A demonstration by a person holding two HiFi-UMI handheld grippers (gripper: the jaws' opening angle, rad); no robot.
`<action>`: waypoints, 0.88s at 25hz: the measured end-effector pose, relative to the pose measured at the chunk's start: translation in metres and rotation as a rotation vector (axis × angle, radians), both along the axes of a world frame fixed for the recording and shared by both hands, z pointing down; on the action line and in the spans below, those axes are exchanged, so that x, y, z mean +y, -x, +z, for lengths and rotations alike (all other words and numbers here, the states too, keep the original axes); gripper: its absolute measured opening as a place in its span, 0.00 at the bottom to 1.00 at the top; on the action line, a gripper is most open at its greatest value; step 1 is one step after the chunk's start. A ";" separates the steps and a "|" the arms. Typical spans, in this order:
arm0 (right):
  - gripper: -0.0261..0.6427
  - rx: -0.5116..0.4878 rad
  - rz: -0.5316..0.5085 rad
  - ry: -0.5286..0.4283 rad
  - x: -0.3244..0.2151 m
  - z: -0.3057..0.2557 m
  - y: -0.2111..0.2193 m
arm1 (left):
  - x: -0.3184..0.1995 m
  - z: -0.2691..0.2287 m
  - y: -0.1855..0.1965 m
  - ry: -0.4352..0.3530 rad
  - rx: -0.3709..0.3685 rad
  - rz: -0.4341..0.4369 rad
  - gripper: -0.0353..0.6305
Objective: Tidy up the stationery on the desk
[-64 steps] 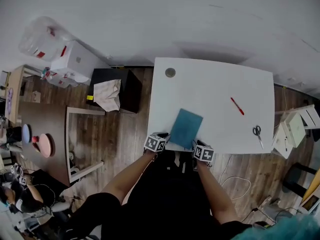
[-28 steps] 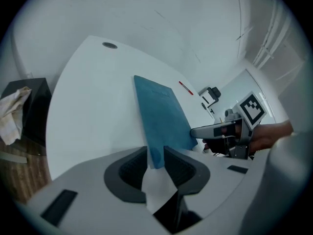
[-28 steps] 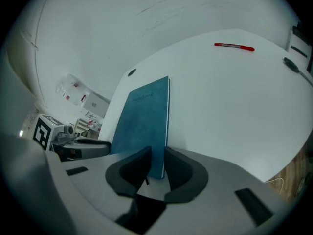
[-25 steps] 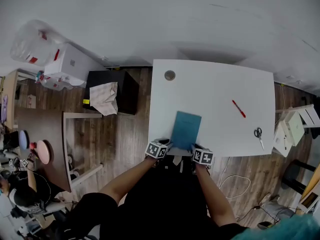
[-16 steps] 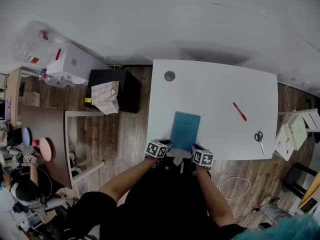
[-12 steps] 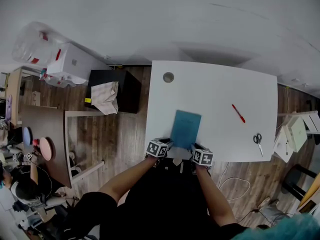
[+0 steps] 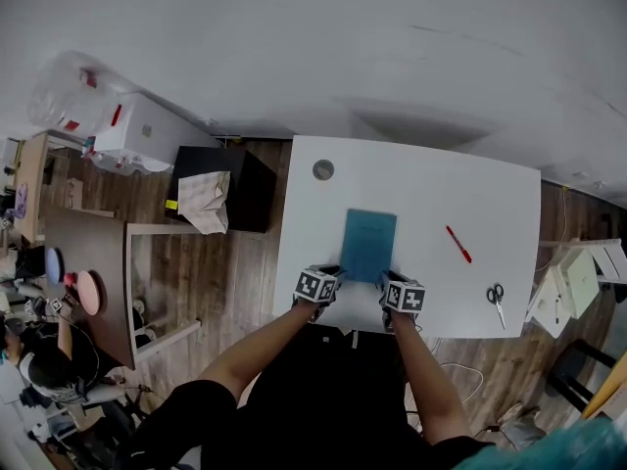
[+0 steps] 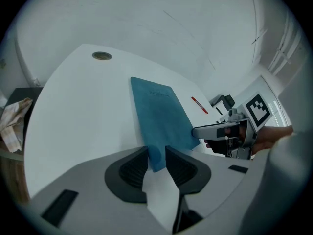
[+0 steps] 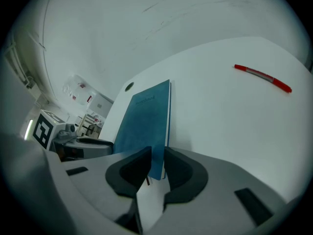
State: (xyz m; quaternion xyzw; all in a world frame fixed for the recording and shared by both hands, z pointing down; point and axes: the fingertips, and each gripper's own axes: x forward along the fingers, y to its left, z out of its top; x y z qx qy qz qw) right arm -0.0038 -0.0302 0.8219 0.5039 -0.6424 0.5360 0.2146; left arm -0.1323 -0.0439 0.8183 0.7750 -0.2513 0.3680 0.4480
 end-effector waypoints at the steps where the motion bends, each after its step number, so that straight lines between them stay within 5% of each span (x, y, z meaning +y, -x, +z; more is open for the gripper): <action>1: 0.17 0.002 -0.007 0.000 -0.007 0.001 -0.004 | -0.006 0.000 -0.004 -0.001 0.001 -0.014 0.23; 11: 0.17 -0.030 -0.006 0.000 -0.062 0.004 -0.011 | -0.063 0.000 -0.010 -0.008 0.011 -0.128 0.23; 22: 0.17 -0.005 -0.066 0.009 -0.088 0.003 -0.021 | -0.079 0.003 -0.019 0.019 0.021 -0.155 0.23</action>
